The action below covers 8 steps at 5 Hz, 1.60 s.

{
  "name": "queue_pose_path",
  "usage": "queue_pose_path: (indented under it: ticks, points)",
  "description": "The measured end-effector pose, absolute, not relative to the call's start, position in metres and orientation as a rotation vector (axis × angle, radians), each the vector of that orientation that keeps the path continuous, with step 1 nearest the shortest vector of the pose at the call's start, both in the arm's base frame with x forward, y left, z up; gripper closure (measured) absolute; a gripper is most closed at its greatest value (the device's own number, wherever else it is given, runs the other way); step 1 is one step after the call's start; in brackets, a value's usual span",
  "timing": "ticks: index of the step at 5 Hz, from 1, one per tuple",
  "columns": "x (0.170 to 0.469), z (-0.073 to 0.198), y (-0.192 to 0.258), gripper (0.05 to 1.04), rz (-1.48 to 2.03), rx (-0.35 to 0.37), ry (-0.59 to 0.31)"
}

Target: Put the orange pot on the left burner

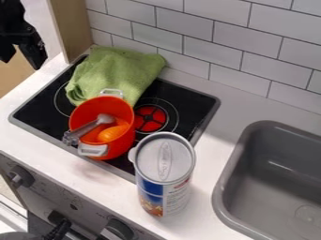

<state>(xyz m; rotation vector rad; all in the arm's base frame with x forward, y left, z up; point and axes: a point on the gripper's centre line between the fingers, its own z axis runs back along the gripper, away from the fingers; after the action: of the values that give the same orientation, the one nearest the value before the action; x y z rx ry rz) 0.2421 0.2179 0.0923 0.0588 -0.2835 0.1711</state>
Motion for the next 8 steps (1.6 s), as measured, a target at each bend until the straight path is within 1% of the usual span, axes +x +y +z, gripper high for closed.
queue_pose_path:
  ticks: [1,2,3,4,5,6,7,8]
  points:
    - [0.240,0.082,0.215,0.084,0.179,0.034,-0.257]
    - [0.241,0.080,0.203,0.084,0.178,0.011,-0.214]
    - [0.239,0.086,0.190,0.084,0.158,-0.014,-0.201]
    - [0.229,0.081,0.161,0.084,0.114,-0.044,-0.167]
    - [0.222,0.073,0.136,0.083,0.078,-0.065,-0.176]
    - [0.223,0.062,0.120,0.084,0.064,-0.052,-0.182]
    - [0.233,0.060,0.121,0.084,0.089,-0.017,-0.231]
    - [0.237,0.050,0.120,0.084,0.117,0.000,-0.210]
